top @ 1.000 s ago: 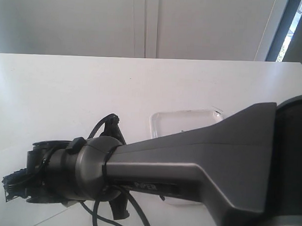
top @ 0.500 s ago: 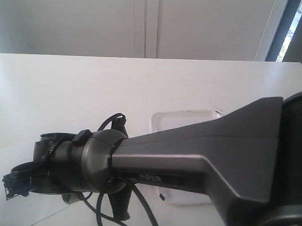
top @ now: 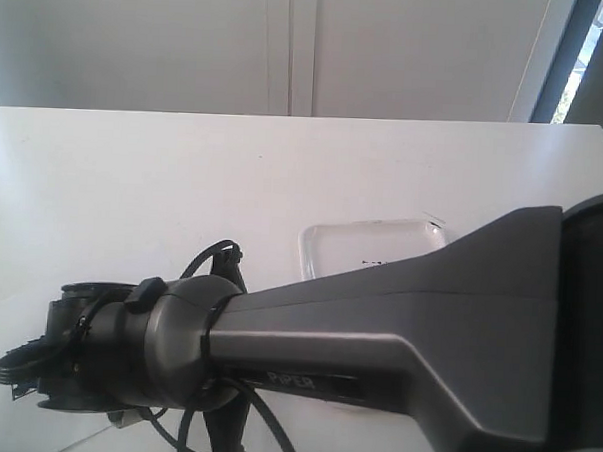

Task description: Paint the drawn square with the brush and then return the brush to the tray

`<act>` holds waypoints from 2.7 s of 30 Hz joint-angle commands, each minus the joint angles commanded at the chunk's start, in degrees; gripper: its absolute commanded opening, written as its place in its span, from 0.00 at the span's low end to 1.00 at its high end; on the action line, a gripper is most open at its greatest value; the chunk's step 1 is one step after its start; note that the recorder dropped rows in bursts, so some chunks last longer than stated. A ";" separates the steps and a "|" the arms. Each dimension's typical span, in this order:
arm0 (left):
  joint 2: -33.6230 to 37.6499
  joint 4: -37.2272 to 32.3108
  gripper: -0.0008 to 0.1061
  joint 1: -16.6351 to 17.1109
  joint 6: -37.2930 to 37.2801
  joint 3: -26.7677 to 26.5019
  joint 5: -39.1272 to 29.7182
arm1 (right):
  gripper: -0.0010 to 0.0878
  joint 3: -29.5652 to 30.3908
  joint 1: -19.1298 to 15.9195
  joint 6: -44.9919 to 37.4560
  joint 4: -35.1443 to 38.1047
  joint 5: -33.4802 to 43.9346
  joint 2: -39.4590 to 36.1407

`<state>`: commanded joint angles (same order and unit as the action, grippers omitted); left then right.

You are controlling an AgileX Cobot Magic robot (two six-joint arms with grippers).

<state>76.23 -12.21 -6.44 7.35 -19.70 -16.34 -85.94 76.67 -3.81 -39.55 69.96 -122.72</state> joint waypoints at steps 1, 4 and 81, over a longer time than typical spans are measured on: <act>0.00 0.00 0.39 0.00 0.00 0.00 0.00 | 0.01 0.04 -0.12 0.00 0.00 0.00 0.00; 0.00 -0.02 0.39 0.00 0.00 0.00 -0.11 | 0.01 0.13 -0.21 0.00 -0.23 0.00 0.34; 0.00 0.45 0.39 0.00 -0.08 0.00 1.36 | 0.01 -8.04 2.18 1.33 -11.52 -3.33 -4.38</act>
<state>76.23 -11.76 -6.44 7.26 -19.70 -14.99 -93.98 78.85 -2.48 -51.07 66.63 -127.11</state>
